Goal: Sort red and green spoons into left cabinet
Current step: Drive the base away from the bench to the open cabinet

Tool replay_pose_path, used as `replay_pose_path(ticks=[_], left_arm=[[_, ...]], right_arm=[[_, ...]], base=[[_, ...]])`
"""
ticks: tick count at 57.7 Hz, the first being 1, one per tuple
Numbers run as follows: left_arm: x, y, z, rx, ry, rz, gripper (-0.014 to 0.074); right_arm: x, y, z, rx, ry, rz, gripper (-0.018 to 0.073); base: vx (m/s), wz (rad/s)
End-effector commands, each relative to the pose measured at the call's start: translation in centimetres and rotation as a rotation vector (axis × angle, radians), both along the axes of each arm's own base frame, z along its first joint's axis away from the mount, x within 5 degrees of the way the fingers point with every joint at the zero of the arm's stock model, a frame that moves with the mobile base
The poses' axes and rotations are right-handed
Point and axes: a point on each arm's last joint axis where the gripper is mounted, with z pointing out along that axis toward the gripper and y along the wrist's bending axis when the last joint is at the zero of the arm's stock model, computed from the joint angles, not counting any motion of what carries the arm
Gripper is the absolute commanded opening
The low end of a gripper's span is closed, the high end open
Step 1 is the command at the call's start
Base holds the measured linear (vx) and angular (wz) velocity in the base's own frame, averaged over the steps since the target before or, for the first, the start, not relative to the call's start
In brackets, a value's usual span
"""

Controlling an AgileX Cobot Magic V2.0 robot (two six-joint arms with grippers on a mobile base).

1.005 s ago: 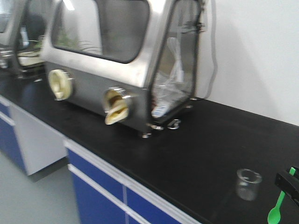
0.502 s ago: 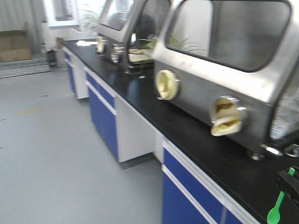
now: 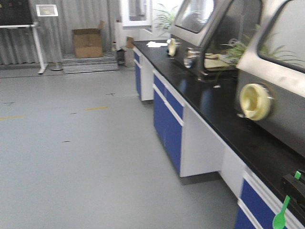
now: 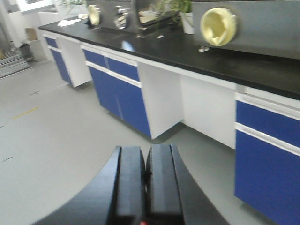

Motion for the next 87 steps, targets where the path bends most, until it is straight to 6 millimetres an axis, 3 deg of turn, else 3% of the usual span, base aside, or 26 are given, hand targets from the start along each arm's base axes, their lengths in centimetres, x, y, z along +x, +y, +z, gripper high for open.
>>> replay_pose_path(ticks=[1, 43, 87], left_arm=[[0.02, 0.18, 1.57, -0.054, -0.083, 0.024, -0.0001], [0.02, 0.18, 1.57, -0.054, -0.083, 0.024, -0.0001], [0.02, 0.18, 1.58, -0.054, -0.083, 0.024, -0.0001]], right_arm=[[-0.13, 0.12, 1.07, 0.019, -0.030, 0.015, -0.0003], [-0.13, 0.12, 1.07, 0.019, -0.030, 0.015, -0.0003], [-0.13, 0.13, 1.07, 0.019, -0.030, 0.016, -0.0003]], base=[[0.30, 0.43], [0.42, 0.42], [0.55, 0.06]])
